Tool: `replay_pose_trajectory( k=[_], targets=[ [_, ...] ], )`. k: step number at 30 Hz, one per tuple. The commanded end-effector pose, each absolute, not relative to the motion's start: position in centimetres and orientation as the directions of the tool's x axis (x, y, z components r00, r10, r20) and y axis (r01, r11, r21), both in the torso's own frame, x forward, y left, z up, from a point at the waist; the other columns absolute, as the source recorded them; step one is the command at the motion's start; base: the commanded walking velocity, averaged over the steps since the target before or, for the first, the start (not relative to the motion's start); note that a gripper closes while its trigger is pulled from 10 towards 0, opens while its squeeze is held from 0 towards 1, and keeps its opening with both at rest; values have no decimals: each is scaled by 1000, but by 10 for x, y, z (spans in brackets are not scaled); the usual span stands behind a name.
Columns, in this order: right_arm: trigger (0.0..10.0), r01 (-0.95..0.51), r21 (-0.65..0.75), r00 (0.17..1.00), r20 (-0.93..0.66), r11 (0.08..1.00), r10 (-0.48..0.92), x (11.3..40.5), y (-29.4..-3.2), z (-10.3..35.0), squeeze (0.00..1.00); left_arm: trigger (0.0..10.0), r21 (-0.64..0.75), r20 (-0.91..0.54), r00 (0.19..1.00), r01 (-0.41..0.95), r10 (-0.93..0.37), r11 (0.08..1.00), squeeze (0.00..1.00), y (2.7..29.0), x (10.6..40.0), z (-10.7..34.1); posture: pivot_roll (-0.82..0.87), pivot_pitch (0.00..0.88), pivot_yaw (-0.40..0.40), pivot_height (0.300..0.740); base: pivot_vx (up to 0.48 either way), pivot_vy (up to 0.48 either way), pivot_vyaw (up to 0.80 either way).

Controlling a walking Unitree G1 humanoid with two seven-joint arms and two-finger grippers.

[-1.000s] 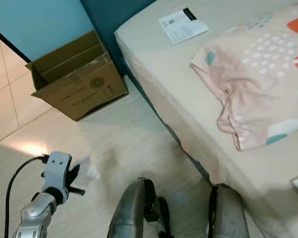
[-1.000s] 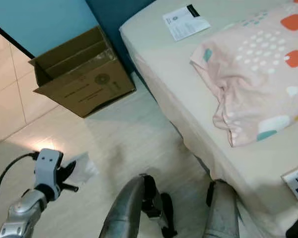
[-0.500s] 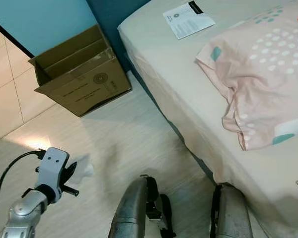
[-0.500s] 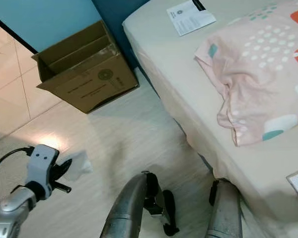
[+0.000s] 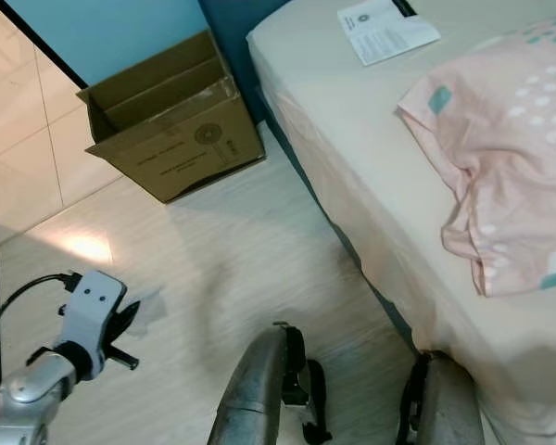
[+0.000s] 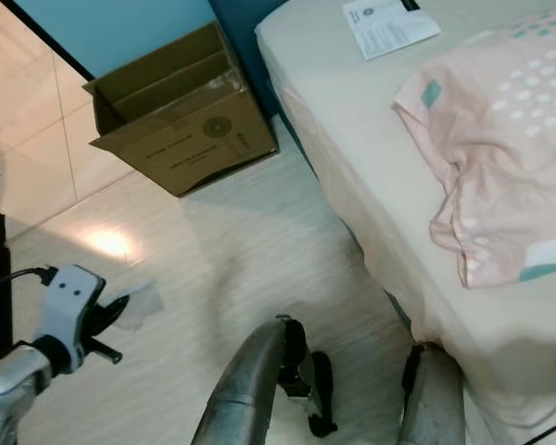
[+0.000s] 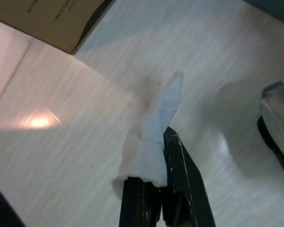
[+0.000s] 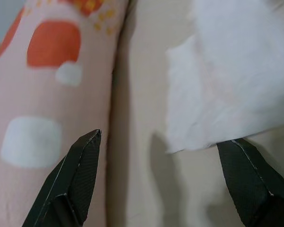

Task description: Clean up the room

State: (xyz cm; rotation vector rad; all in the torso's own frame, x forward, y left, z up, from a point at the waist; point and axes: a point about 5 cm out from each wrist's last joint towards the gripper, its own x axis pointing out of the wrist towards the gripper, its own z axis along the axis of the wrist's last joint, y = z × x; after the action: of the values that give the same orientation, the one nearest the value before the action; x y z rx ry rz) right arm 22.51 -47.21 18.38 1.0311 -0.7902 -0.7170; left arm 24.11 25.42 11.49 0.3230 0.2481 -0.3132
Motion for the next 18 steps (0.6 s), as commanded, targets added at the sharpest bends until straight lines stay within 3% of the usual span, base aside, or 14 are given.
replay_pose_trajectory(
  k=[1, 16, 17, 18],
  targets=[
    [10000, 181, 935, 521, 172, 305, -836, 220, -472, 173, 0, 10000, 270, -351, 905, 343, -240, 899, 0, 265, 230, 110, 367, 625, 400, 625, 0, 0, 0],
    [10000, 244, 934, 362, 162, 261, -918, 176, -494, 168, 0, 10000, 287, -404, 875, 396, -265, 872, 0, 273, 222, 119, 382, 631, 400, 625, 0, 0, 0],
    [2941, 247, 932, 349, 170, 265, -922, 173, -495, 168, 0, 10000, 289, -409, 873, 401, -267, 869, 0, 273, 222, 120, 382, 631, 400, 625, 0, 0, 0],
    [2941, 250, 930, 337, 177, 270, -925, 171, -496, 169, 0, 10000, 290, -412, 871, 403, -267, 868, 0, 274, 221, 120, 382, 631, 400, 625, 0, 0, 0]
  ],
)
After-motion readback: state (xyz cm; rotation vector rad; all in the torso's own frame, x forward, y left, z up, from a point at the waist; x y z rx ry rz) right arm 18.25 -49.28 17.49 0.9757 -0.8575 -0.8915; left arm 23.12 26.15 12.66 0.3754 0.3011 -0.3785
